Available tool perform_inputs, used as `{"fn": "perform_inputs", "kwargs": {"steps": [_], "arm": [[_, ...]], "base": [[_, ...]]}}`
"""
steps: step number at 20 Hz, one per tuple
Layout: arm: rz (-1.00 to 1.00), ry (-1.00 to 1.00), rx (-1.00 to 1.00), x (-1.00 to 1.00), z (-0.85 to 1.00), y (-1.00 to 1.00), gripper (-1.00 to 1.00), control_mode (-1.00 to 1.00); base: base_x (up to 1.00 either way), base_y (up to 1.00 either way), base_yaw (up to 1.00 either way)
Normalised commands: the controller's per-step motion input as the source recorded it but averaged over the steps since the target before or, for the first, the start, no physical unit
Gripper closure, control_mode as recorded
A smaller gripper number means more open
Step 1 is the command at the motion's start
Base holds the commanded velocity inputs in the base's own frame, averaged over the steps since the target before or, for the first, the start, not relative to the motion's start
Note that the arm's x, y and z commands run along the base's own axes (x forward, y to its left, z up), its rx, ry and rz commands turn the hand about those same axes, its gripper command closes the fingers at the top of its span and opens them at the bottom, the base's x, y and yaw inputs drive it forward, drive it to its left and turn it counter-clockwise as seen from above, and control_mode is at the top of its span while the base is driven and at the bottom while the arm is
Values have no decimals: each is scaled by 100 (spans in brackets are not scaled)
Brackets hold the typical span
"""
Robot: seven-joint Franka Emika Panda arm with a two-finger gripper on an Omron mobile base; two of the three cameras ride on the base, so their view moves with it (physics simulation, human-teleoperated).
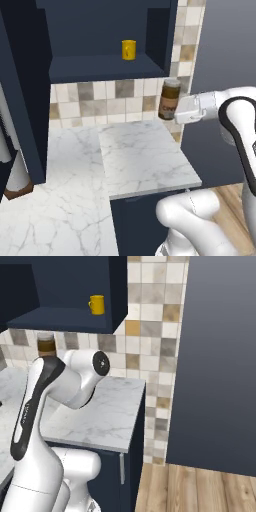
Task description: Take the cinnamon bottle from the cabinet and place it on the dining table, next to the plate with the cupcake. Then take the chocolate from the dining counter and place it on the cupcake plate.
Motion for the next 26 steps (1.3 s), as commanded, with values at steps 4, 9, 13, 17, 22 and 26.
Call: {"fn": "perform_inputs", "kwargs": {"steps": [4,9,13,17,22,26], "arm": [[1,8,0,-23,-8,-10,100,-100],[0,0,0,0,0,0,100,100],[0,0,0,0,0,0,100,100],[0,0,0,0,0,0,100,100],[0,0,0,0,0,0,100,100],[0,0,0,0,0,0,100,100]], "base": [[0,0,0],[-5,0,0],[-43,-7,0],[-45,-58,23],[-55,-43,46],[-35,-29,83]]}}
